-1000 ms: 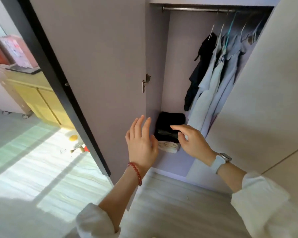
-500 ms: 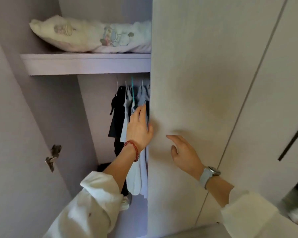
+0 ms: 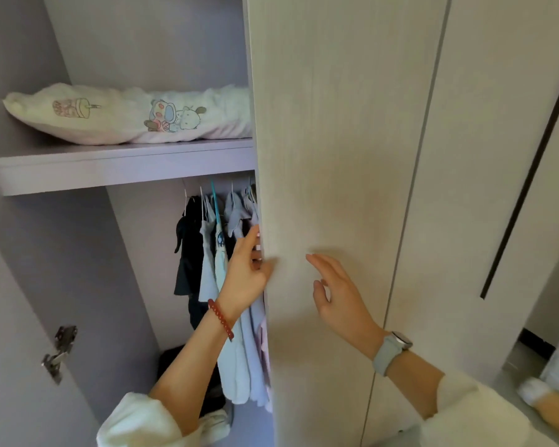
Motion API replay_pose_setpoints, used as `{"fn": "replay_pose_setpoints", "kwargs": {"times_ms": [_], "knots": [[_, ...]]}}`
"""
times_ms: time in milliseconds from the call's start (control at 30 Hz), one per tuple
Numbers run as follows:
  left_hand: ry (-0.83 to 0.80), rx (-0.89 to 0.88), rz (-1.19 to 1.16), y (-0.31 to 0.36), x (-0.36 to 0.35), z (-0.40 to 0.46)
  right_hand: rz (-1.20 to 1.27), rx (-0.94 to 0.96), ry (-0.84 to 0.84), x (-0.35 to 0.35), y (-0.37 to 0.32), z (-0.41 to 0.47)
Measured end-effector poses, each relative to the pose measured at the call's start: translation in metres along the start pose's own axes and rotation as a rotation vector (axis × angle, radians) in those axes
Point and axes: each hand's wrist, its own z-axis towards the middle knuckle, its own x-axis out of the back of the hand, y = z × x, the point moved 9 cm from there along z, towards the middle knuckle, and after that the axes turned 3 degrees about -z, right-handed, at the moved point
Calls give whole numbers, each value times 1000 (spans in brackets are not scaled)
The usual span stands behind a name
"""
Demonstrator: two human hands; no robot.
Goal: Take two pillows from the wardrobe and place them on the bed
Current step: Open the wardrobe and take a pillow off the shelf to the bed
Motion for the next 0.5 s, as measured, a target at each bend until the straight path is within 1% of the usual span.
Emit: {"fn": "replay_pose_setpoints", "kwargs": {"times_ms": [100,200,267,367,433,500], "knots": [[-106,-59,-57,25,-23,-38,73,13,73,14,-10,-30],[-287,-134,-107,51,-56,-66,112,2,176,36,-13,-62],[-402,-217,-110,67,-80,-78,143,-22,244,55,-10,-83],[-531,-338,-84,84,-119,-88,164,-71,280,85,1,-110],[-593,-409,-24,92,-148,-89,150,-111,315,110,10,-123],[-642,-470,32,100,-180,-87,91,-161,392,139,23,-136]]}}
